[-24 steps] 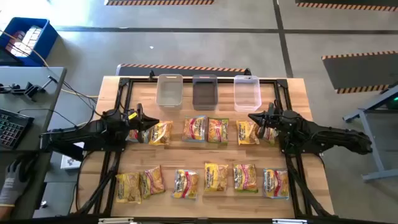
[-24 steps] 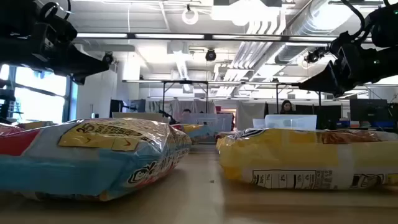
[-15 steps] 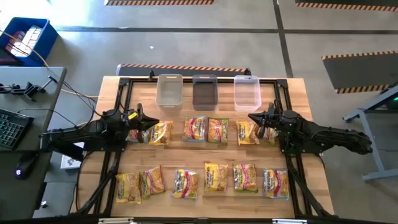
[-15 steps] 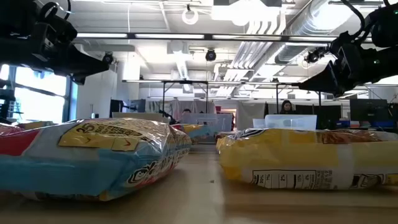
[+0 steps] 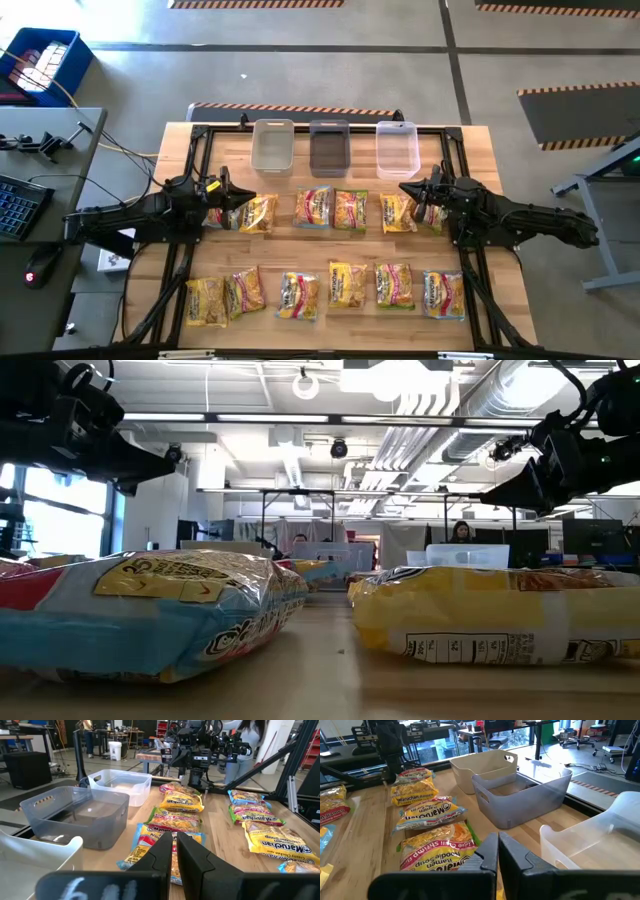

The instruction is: Sort Maruchan noodles

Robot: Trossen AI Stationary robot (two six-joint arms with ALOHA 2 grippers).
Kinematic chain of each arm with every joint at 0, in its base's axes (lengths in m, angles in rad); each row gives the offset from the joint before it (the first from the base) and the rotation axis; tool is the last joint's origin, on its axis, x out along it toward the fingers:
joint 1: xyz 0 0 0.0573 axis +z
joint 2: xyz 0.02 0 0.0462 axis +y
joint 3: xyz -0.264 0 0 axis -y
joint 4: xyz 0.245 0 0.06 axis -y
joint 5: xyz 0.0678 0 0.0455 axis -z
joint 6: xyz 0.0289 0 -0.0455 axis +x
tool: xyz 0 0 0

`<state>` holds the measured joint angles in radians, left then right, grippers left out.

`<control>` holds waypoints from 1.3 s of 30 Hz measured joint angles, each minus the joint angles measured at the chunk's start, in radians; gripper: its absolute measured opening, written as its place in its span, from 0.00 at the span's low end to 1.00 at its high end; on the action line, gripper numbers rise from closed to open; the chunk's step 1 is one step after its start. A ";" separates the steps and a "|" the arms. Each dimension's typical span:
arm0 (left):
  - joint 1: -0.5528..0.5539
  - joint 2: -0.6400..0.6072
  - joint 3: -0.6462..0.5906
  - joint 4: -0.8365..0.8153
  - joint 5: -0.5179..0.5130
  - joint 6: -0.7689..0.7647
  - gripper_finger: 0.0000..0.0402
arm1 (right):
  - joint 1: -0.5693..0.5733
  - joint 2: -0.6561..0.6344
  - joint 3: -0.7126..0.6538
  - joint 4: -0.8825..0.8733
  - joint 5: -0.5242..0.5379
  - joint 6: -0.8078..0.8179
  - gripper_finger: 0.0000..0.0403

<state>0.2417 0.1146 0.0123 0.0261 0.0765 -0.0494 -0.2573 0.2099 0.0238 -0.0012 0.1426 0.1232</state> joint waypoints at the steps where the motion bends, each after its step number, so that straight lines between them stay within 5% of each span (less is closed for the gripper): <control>1: 0.000 0.000 0.000 0.000 0.000 0.000 0.04 | 0.000 0.000 0.000 0.000 0.000 0.000 0.00; 22: 0.000 0.000 0.000 0.086 -0.008 0.050 0.04 | 0.000 0.000 0.000 0.000 0.000 0.000 0.00; 39: -0.003 0.019 0.001 0.295 0.001 -0.114 0.04 | 0.000 0.000 0.000 0.000 0.000 0.000 0.00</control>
<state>0.2390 0.1333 0.0130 0.3212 0.0773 -0.1630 -0.2573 0.2096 0.0238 -0.0010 0.1429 0.1230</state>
